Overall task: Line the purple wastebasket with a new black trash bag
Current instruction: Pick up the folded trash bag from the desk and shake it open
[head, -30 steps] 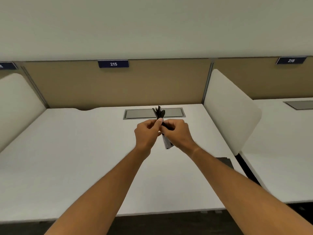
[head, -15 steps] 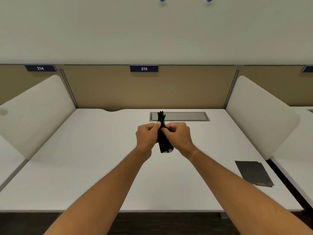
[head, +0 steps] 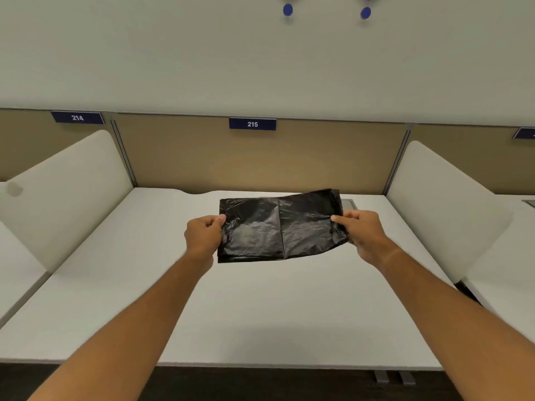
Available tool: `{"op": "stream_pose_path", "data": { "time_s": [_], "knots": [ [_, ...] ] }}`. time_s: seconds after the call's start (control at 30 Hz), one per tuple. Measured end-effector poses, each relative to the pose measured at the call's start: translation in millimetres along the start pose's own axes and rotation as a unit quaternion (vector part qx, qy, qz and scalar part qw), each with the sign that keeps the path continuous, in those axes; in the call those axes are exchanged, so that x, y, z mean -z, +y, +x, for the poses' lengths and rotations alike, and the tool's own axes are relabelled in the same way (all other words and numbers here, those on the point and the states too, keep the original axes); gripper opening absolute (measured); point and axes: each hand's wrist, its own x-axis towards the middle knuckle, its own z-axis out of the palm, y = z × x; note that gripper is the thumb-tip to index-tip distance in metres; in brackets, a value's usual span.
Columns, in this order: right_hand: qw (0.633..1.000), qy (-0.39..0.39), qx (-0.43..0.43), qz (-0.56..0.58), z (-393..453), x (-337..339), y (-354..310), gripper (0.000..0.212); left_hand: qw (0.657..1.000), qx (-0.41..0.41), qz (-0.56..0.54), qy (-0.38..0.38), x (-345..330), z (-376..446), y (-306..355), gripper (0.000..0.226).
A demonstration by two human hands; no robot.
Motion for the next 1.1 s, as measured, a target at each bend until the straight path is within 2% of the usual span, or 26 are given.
{"op": "stream_pose_path", "data": {
  "time_s": [0.2, 0.3, 0.5, 0.73, 0.8, 0.97, 1.1],
  "knots": [
    [0.997, -0.058, -0.002, 0.043, -2.6, -1.9, -20.7, 0.002, 0.998, 0.059, -0.001, -0.001, -3.0, 2.0, 0.0, 0.023],
    [0.997, -0.068, 0.0, 0.048, -2.2, -2.2, -30.5, 0.007, 0.998, 0.061, 0.012, 0.018, -5.6, 0.3, -2.0, 0.023],
    [0.998, -0.042, 0.015, 0.041, 5.3, 10.7, -38.3, 0.009, 0.99, 0.014, 0.121, 0.065, -2.3, -4.7, -8.4, 0.02],
    [0.999, 0.037, 0.01, -0.003, 22.8, 58.1, -39.1, 0.013, 0.973, 0.033, 0.182, 0.134, 36.7, 7.9, -19.0, 0.018],
    [0.999, 0.044, -0.006, -0.004, 26.4, 74.0, -36.4, 0.007, 0.969, 0.032, 0.194, 0.149, 51.0, 12.8, -20.5, 0.017],
    [0.999, 0.019, -0.027, 0.0, 22.7, 82.8, -36.5, 0.004, 0.959, 0.041, 0.227, 0.164, 70.4, 16.0, -20.5, 0.021],
    [0.999, -0.042, -0.011, -0.003, 15.3, 68.4, -52.0, 0.011, 0.958, 0.034, 0.234, 0.161, 58.7, 6.8, -5.9, 0.022]
  ]
}}
